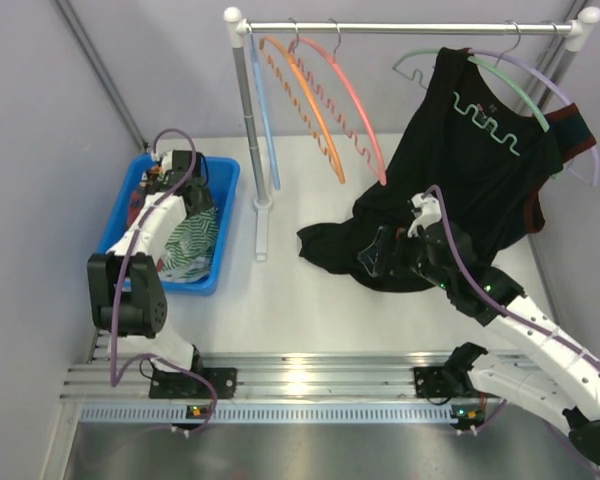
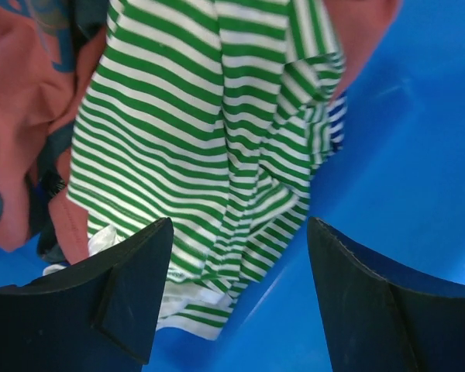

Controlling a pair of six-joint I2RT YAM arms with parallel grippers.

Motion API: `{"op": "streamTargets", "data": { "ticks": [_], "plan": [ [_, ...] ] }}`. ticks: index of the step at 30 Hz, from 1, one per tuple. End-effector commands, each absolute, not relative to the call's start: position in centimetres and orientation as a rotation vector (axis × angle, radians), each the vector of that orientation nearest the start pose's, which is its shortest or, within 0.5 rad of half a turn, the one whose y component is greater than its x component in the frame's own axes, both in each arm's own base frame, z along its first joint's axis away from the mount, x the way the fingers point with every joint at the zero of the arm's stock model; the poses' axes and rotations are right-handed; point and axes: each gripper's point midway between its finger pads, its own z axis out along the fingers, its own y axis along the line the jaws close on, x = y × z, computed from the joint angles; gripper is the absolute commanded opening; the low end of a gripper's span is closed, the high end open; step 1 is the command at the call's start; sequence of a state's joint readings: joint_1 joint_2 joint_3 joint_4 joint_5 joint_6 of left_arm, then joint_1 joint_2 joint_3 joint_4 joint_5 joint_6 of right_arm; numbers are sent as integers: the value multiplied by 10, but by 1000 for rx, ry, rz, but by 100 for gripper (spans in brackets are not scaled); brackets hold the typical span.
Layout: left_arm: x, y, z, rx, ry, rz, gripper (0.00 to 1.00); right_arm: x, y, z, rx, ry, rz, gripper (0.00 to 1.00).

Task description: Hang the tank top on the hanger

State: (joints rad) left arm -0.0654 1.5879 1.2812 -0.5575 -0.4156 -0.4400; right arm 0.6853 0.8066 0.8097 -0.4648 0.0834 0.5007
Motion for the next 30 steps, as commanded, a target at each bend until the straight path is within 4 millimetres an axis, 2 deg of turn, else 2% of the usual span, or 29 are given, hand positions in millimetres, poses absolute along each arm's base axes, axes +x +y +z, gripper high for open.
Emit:
{"op": "streamTargets", "data": {
  "ticks": [1,6,13,19,22,23,24,25,26,29,30],
  "plan": [
    [427,46,148,-659,2238,278,74,221,199,231,-162,2056,713,100],
    [427,53,126,-695,2271,313,71,220,198,221,-173,2076,694,100],
    [425,46,101,-693,2337,283,61,221,199,210,-174,2099,686,100],
    [411,48,82,-709,2386,318,45,221,199,204,-176,2116,677,100],
    [405,46,76,-710,2413,317,27,221,199,202,-180,2120,673,100],
    [405,45,77,-707,2414,311,24,222,200,201,-179,2119,672,100],
    [405,44,82,-702,2410,301,8,222,199,201,-177,2121,670,100],
    [403,44,86,-695,2415,298,0,222,200,200,-182,2124,670,100],
    [402,42,90,-688,2418,283,0,222,200,202,-183,2121,671,100],
    [400,33,123,-644,2407,206,0,222,200,204,-187,2121,668,100],
    [399,29,141,-622,2376,161,0,223,200,205,-188,2118,669,100]
  ]
}}
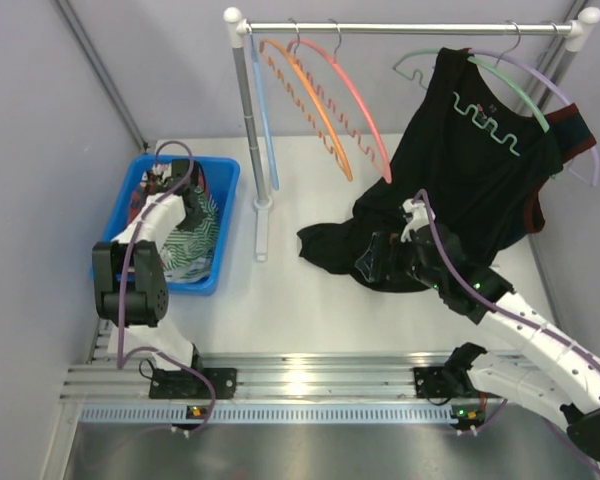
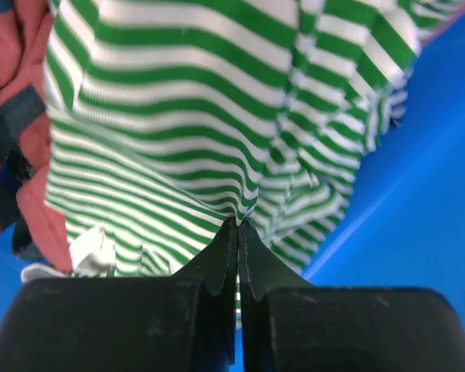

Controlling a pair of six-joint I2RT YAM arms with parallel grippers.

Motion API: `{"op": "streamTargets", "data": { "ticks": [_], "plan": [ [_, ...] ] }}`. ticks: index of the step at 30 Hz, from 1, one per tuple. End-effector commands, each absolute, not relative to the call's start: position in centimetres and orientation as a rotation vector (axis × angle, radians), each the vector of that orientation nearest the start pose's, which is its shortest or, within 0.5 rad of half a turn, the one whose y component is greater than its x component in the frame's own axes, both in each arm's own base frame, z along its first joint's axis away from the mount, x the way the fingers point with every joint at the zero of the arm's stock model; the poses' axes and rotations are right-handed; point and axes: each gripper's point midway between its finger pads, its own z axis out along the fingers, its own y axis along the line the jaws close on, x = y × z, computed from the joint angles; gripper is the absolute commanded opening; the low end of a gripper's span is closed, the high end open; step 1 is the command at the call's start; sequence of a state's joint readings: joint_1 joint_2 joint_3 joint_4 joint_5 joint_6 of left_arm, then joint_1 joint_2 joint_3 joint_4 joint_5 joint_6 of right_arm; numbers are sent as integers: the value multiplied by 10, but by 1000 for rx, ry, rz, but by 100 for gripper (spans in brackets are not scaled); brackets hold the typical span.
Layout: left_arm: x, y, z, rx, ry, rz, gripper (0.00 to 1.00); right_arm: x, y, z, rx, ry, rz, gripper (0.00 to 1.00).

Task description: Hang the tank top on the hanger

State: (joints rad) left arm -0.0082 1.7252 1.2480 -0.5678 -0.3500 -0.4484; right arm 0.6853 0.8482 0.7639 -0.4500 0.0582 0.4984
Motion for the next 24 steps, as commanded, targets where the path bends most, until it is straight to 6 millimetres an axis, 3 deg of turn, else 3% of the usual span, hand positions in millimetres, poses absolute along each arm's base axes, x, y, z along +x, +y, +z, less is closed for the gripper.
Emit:
{"op": "streamTargets", "data": {
  "ticks": [1,11,18,19,20,22,24],
  "plan": [
    [398,26,151,-592,2363,136,0,223,200,206,-188,2115,670,100],
    [358,-6,284,-390,2117,-135,0,231,197,222,-183,2092,624,100],
    [328,-37,409,-221,1816,-345,0,237,199,235,-189,2075,609,100],
    [318,-46,439,-168,1727,-397,0,239,199,238,-189,2070,607,100],
    [314,-50,450,-138,1690,-421,0,239,199,239,-189,2068,607,100],
    [301,-60,490,-73,1565,-475,0,239,199,240,-191,2069,606,100],
    [279,-75,523,18,1471,-550,0,239,199,244,-189,2064,610,100]
  ]
}}
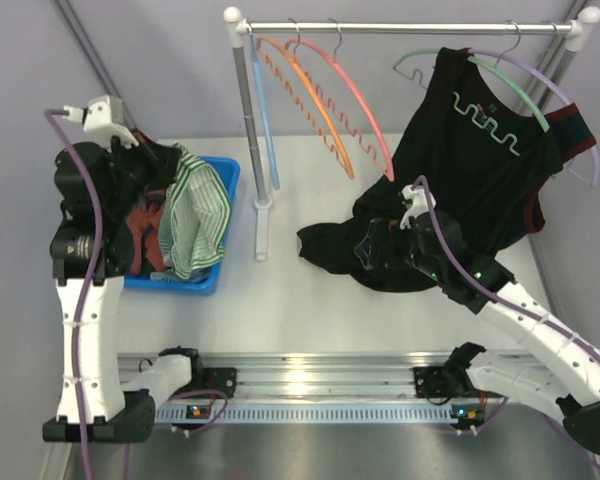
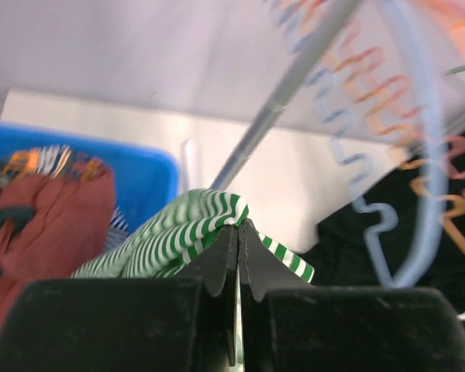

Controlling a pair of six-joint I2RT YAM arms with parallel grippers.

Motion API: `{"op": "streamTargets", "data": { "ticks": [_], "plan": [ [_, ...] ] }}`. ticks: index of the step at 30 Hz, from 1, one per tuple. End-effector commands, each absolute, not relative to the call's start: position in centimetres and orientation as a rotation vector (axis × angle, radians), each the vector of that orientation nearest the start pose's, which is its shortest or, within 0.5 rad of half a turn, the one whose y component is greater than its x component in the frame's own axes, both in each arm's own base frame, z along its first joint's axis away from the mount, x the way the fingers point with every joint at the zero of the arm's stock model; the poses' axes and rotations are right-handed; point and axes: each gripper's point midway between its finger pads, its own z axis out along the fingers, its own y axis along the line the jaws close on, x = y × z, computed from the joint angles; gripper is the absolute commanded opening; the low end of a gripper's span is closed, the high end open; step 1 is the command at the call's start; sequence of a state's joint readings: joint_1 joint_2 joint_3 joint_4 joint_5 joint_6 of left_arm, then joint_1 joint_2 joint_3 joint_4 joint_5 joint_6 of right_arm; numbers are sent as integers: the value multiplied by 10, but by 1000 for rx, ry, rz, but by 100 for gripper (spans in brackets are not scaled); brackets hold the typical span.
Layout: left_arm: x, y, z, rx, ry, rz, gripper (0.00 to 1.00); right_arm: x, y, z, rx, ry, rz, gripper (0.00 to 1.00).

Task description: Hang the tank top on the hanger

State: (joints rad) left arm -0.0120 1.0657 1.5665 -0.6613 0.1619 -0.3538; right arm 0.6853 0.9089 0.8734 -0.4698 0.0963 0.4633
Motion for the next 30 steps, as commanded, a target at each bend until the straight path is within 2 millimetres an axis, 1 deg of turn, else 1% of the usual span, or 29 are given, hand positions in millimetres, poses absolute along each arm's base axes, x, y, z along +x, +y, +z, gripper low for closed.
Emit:
{"op": "streamTargets", "data": {
  "ticks": [1,2,3,4,5,7,8,9,10,11,12,13,14,15,16,17,20,21,22,23,24,25,26,28,29,30],
  "plan": [
    [271,-80,535,51,1431,-573,0,239,199,244,-187,2065,610,100],
    [255,-93,551,134,1373,-623,0,238,199,246,-187,2061,613,100],
    [244,-99,562,168,1336,-655,0,238,199,248,-184,2058,618,100],
    [236,-105,568,210,1313,-685,0,237,198,249,-181,2053,621,100],
    [221,-117,574,287,1283,-733,0,237,198,249,-179,2055,620,100],
    [206,-130,575,359,1271,-817,0,235,197,251,-170,2048,629,100],
    [195,-137,575,399,1254,-851,0,235,197,250,-167,2048,631,100],
    [185,-149,566,479,1253,-936,0,234,196,250,-161,2050,631,100],
    [179,-154,561,508,1246,-971,0,233,195,251,-161,2048,633,100],
    [165,-159,557,550,1234,-1007,0,232,194,250,-155,2050,629,100],
    [168,-164,539,559,1266,-1059,0,231,192,250,-149,2052,630,100],
    [163,-169,527,589,1287,-1099,0,230,191,251,-147,2050,628,100],
    [153,-173,518,613,1292,-1132,0,230,189,250,-145,2052,619,100],
    [160,-178,490,597,1360,-1186,0,229,188,248,-143,2055,617,100],
    [158,-181,477,601,1385,-1216,0,229,187,247,-139,2058,612,100],
    [157,-186,448,586,1445,-1270,0,228,186,246,-134,2061,609,100],
    [157,-191,400,527,1560,-1341,0,227,185,242,-127,2072,607,100],
    [164,-194,364,476,1652,-1379,0,227,185,242,-120,2075,610,100],
    [162,-197,345,462,1701,-1410,0,227,185,239,-117,2080,610,100],
    [166,-197,326,412,1755,-1399,0,227,186,238,-109,2079,616,100],
    [168,-197,294,378,1839,-1392,4,227,186,237,-103,2080,617,100],
    [165,-200,279,375,1881,-1393,17,227,186,234,-99,2087,616,100],
    [170,-196,257,320,1953,-1338,27,227,187,233,-91,2087,623,100],
    [178,-189,244,255,1997,-1237,41,227,187,229,-86,2092,629,100],
    [193,-172,237,148,2030,-1079,43,226,189,230,-85,2087,641,100],
    [201,-161,236,80,2040,-988,45,226,188,228,-81,2093,639,100]
  ]
}}
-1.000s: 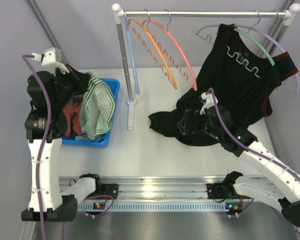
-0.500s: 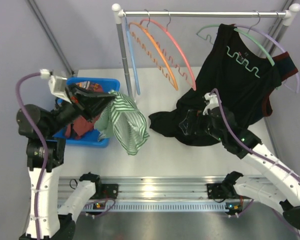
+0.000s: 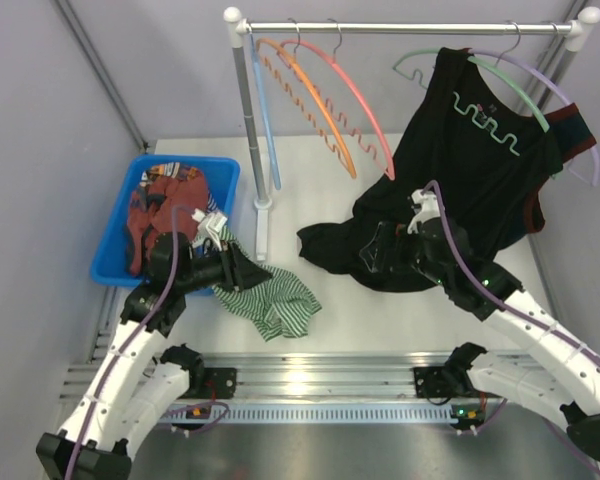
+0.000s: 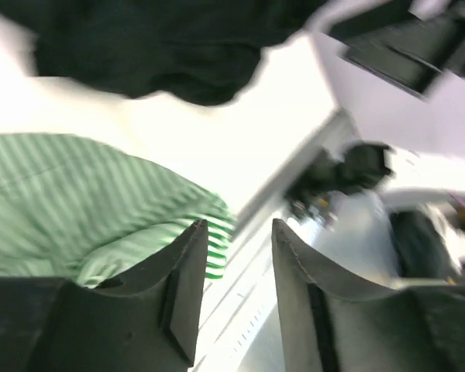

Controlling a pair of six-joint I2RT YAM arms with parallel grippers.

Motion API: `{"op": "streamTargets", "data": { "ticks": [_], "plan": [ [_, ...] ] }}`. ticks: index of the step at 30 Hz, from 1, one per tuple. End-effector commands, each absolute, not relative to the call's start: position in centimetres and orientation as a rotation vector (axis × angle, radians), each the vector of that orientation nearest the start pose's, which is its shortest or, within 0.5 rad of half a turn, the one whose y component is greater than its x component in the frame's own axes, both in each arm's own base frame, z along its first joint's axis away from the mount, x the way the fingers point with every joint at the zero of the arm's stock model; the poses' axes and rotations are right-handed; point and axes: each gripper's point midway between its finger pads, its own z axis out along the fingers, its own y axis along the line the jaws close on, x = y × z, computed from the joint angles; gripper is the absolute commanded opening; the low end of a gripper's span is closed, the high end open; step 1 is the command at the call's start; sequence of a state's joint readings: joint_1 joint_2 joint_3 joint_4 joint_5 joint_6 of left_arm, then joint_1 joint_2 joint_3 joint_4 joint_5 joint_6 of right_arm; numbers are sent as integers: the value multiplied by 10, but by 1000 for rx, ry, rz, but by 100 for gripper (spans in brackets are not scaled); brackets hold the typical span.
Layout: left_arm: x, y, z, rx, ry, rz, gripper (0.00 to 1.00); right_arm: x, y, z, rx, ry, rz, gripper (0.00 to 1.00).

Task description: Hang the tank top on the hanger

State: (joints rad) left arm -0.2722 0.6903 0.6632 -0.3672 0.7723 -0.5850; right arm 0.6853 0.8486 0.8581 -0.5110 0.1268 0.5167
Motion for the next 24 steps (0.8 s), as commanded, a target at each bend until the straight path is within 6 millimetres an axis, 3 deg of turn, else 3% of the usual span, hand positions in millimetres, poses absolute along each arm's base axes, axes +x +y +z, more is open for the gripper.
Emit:
{"op": "streamTargets", "data": {
  "ticks": [1,2,3,5,6,7,10,13,16,21,24],
  "plan": [
    [208,-150,235,19,2053,-905,47,226,189,227,-83,2092,642,100],
    [216,-137,247,-38,2024,-818,47,226,190,227,-85,2096,646,100],
    [226,-112,241,-172,2035,-663,47,226,190,226,-87,2098,644,100],
    [237,-81,255,-334,1975,-497,47,226,191,227,-96,2098,645,100],
    [235,-68,251,-416,1987,-433,46,226,191,225,-97,2104,642,100],
    [239,-38,253,-540,1940,-276,46,226,191,226,-101,2102,642,100],
    [240,-7,247,-678,1947,-70,46,226,194,225,-108,2107,650,100],
    [247,12,227,-773,1992,127,50,226,196,222,-110,2115,659,100],
    [256,17,211,-811,2032,208,50,225,199,221,-116,2118,681,100],
    [272,14,189,-809,2106,183,50,224,201,218,-116,2128,691,100],
    [273,30,177,-839,2136,242,50,221,201,218,-118,2131,699,100]
  ]
}}
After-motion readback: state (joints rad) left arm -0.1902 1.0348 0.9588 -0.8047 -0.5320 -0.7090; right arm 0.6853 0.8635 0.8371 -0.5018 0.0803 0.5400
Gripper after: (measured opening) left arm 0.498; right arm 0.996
